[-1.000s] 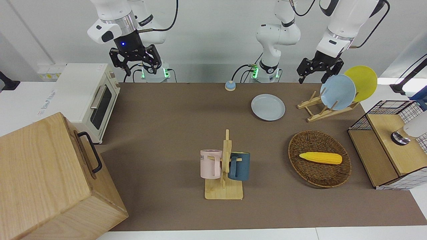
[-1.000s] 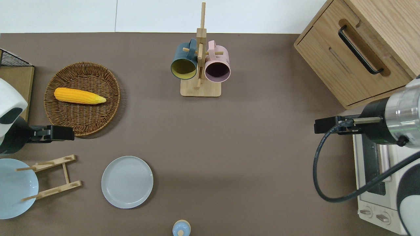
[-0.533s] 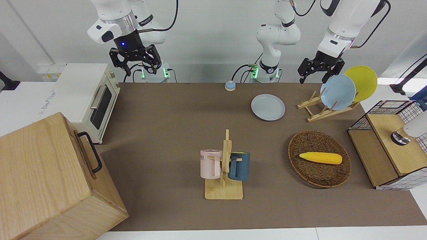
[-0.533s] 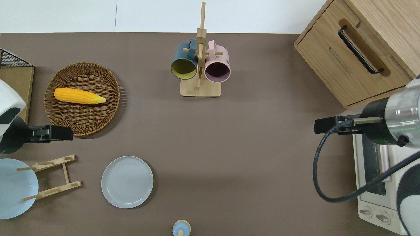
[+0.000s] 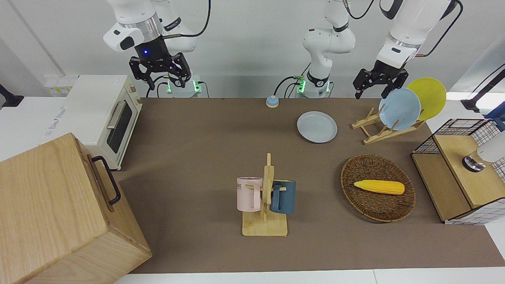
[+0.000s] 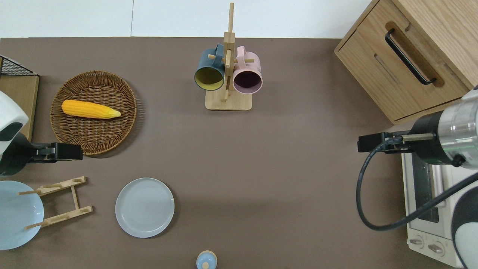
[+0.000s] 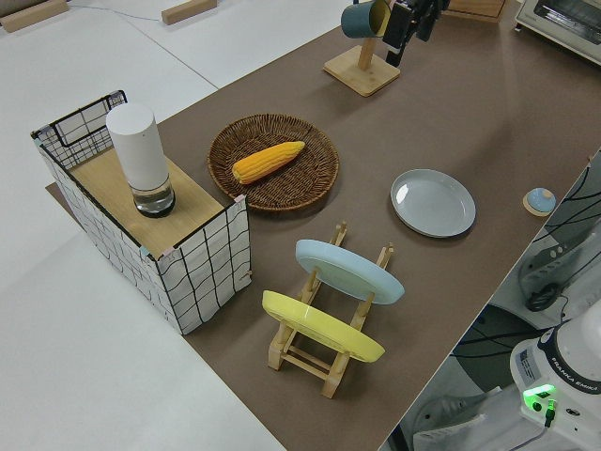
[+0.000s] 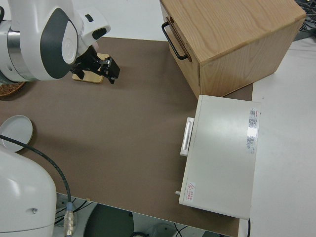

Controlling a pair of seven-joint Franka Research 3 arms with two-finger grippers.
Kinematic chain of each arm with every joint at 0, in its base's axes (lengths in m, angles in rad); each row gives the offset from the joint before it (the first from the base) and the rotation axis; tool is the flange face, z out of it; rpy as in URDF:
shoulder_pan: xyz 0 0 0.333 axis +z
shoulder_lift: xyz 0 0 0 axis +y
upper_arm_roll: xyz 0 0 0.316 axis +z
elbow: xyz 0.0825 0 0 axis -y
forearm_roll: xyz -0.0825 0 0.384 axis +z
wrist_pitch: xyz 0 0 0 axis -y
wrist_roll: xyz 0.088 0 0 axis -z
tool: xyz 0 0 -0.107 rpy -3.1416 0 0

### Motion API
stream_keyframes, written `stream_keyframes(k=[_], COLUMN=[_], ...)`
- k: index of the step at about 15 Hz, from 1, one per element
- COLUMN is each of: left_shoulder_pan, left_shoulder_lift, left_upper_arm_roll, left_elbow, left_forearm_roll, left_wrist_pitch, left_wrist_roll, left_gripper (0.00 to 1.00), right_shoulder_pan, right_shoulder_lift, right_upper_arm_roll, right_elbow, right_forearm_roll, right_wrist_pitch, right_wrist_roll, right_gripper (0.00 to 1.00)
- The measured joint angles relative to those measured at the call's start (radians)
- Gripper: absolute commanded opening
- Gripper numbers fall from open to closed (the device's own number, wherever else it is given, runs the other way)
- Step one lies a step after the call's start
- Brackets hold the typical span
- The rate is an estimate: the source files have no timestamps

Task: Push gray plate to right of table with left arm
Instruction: 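Move the left gripper down to the edge of the gray plate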

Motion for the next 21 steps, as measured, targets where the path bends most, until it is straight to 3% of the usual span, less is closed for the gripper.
stream_keyframes(k=[8,14,21], left_shoulder_pan=[0.003,0.014,0.021], left_shoulder_lift=[0.015,0.016,-0.072], left_upper_arm_roll=[0.003,0.011,0.019], left_elbow=[-0.077,-0.235,-0.460], left_forearm_roll=[0.000,0.000,-0.001], left_wrist_pitch=[-0.015,0.004,0.131], left_wrist_roll=[-0.022,-0.042,-0.044], left_gripper=[0.99,0.98,0.98], right_shoulder_pan=[0.000,0.000,0.000], right_shoulder_lift=[0.000,0.000,0.000], right_upper_arm_roll=[0.000,0.000,0.000], right_elbow=[0.000,0.000,0.000], right_forearm_roll=[0.000,0.000,0.000], right_wrist_pitch=[0.000,0.000,0.000], right_wrist_roll=[0.000,0.000,0.000], right_gripper=[0.996,0.996,0.996])
